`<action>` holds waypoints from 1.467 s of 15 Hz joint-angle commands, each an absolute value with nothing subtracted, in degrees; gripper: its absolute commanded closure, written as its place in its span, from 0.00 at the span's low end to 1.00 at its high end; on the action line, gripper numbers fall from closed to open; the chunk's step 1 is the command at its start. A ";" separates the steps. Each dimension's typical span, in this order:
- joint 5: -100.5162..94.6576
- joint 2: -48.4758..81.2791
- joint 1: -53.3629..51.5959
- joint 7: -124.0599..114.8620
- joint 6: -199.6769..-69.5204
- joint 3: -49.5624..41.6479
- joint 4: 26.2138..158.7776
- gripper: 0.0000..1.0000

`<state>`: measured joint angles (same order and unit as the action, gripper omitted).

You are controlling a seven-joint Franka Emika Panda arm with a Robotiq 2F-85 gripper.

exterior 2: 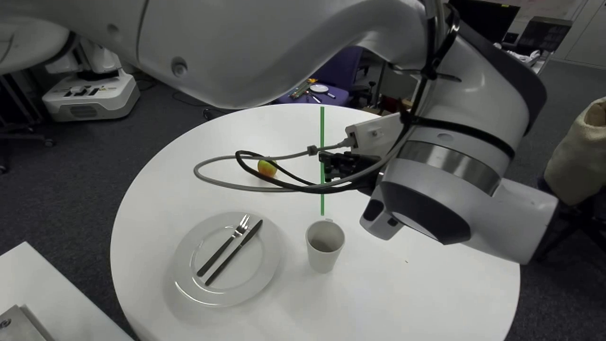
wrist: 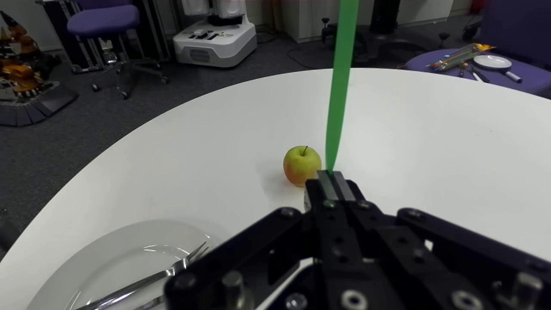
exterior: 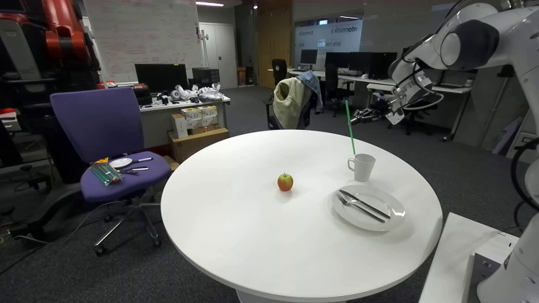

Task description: Put the green straw in the mug.

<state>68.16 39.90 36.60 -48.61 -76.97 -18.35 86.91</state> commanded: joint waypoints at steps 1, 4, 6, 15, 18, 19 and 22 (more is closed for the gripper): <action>66.03 38.99 36.51 -51.38 -74.53 -19.12 85.84 1.00; 63.42 38.79 36.04 -52.49 -74.54 -19.51 85.77 1.00; 60.99 38.46 35.83 -53.32 -74.44 -19.78 85.70 1.00; 60.11 39.57 35.31 -52.53 -77.94 -19.59 86.36 1.00; 59.98 40.70 34.68 -52.31 -78.35 -19.39 86.12 1.00; 59.94 41.11 34.45 -52.42 -78.34 -19.38 85.99 1.00; 60.00 42.48 33.85 -52.15 -78.41 -19.40 85.86 1.00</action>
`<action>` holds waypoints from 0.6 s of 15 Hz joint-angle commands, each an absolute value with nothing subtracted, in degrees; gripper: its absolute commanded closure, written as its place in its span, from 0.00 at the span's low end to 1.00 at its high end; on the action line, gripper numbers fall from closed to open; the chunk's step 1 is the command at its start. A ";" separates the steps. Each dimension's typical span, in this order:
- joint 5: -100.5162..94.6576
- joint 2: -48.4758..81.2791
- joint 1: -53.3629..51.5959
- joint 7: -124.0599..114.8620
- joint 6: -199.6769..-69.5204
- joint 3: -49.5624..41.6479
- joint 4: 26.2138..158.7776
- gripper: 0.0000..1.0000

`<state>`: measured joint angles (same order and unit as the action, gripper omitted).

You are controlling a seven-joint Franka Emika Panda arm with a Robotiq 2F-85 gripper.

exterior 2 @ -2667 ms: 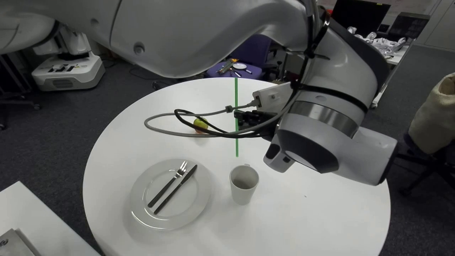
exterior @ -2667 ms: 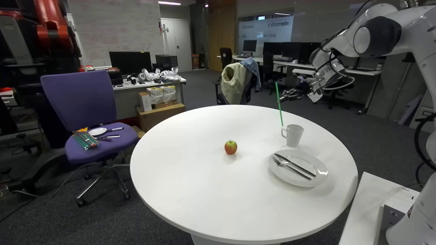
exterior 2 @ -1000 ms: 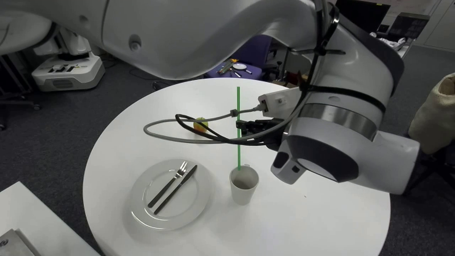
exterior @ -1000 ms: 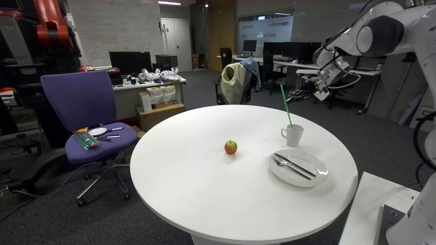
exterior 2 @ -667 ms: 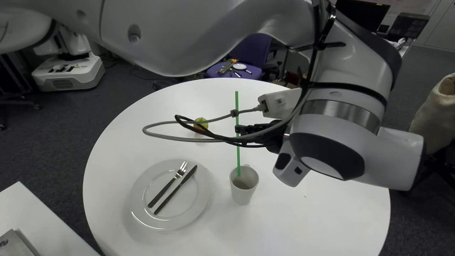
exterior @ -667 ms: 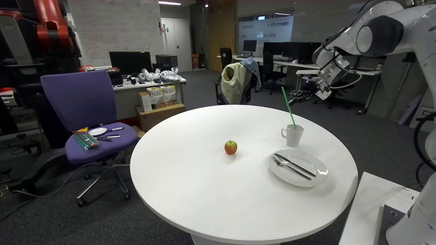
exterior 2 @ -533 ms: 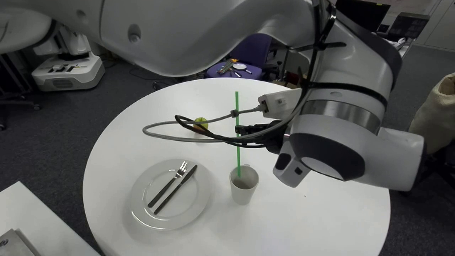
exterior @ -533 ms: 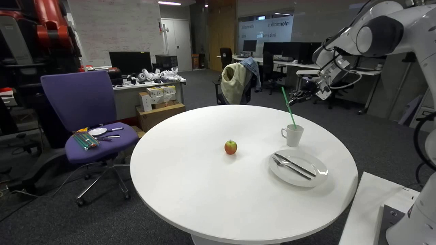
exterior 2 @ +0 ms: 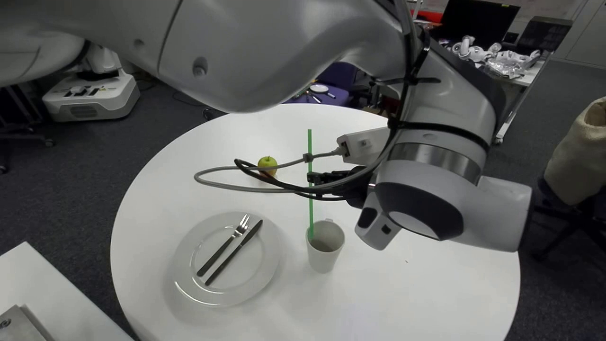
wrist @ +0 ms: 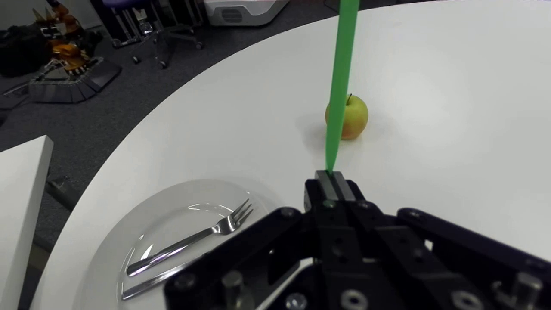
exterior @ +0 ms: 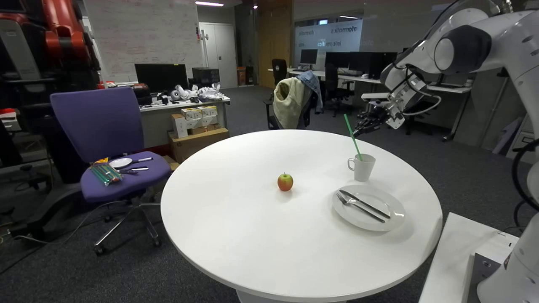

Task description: Put the green straw in the mug.

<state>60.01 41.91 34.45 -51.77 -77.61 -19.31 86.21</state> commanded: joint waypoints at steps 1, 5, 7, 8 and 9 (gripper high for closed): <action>59.94 42.74 33.66 -52.09 -78.48 -19.49 85.91 1.00; 59.60 43.80 33.35 -51.75 -79.80 -19.85 86.10 1.00; 59.55 44.22 33.50 -51.62 -80.54 -19.87 86.21 1.00; 59.55 44.28 33.54 -51.55 -80.76 -19.90 86.37 1.00; 59.52 44.35 33.59 -51.48 -80.94 -19.93 86.43 1.00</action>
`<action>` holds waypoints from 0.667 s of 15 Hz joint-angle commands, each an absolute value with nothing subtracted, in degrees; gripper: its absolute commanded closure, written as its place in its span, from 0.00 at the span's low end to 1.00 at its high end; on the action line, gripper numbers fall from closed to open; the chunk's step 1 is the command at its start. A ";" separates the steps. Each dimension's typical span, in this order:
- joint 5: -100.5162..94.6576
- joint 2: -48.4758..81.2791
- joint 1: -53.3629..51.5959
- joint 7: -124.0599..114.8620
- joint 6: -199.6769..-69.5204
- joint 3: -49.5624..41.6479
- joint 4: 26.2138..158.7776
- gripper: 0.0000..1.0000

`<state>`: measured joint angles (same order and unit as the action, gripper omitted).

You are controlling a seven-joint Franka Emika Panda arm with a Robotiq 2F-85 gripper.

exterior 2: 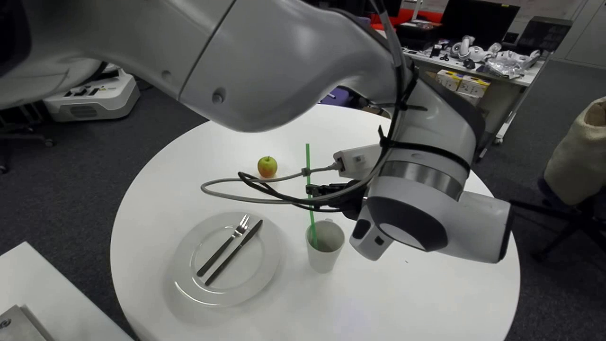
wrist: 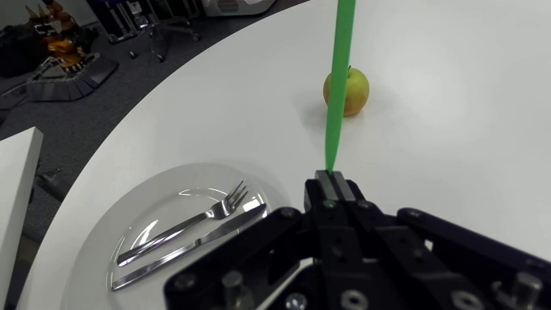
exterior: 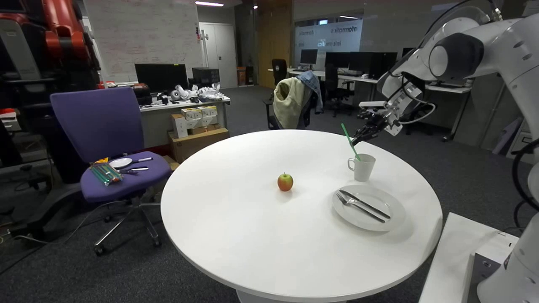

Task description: Put the green straw in the mug.

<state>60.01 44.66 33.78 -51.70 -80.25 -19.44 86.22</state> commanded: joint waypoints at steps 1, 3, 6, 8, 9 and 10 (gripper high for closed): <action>59.45 44.39 33.62 -51.43 -81.19 -19.99 86.48 1.00; 59.18 44.41 33.63 -51.39 -81.66 -20.13 86.55 1.00; 58.48 44.49 33.57 -51.39 -82.09 -20.31 86.57 0.97; 57.97 44.65 33.52 -51.65 -82.22 -20.37 86.49 0.72; 57.80 44.78 33.56 -51.73 -82.17 -20.36 86.34 0.68; 57.67 44.89 33.57 -51.76 -82.20 -20.35 86.30 0.59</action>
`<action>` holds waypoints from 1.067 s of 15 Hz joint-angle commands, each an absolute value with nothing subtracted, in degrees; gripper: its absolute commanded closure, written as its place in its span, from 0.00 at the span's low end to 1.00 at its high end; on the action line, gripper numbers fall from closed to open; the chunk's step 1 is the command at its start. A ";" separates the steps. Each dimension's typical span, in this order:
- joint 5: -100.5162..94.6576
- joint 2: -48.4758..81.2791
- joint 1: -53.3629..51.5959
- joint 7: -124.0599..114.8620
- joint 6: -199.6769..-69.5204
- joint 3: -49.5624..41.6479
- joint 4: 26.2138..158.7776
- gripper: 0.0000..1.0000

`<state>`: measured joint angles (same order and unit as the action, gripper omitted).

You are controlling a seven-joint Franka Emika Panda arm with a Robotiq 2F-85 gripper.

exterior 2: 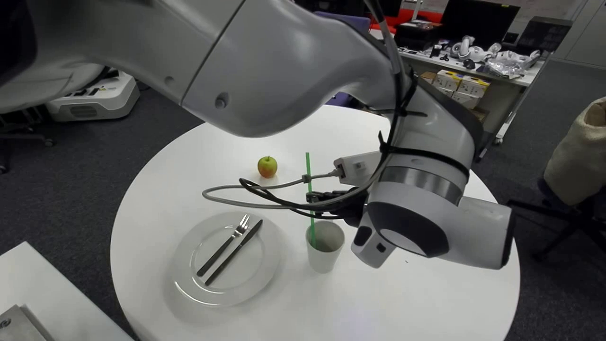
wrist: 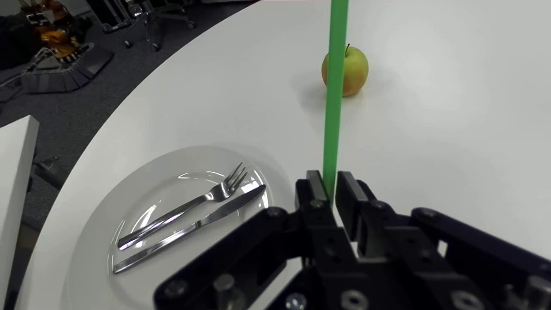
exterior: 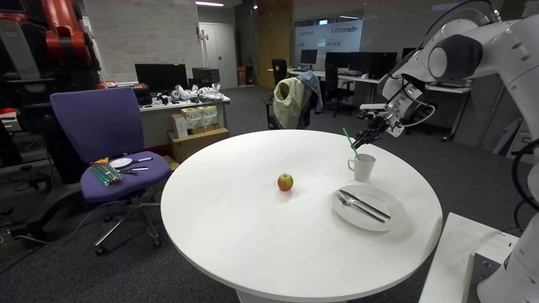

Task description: Put the green straw in the mug.

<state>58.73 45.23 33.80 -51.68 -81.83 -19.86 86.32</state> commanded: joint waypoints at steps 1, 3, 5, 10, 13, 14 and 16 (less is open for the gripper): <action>57.56 44.97 33.56 -51.79 -82.20 -20.35 86.26 0.53; 57.32 45.12 33.56 -51.91 -82.16 -20.38 86.16 0.38; 57.06 45.12 33.45 -52.09 -82.24 -20.44 86.07 0.22; 52.75 43.25 31.22 -53.38 -86.64 -22.27 86.61 0.00; 49.53 41.58 29.82 -52.99 -89.54 -23.31 86.65 0.00; 48.55 41.05 29.41 -52.95 -90.28 -23.43 86.52 0.00; 46.54 39.95 28.43 -53.03 -91.53 -23.37 86.28 0.00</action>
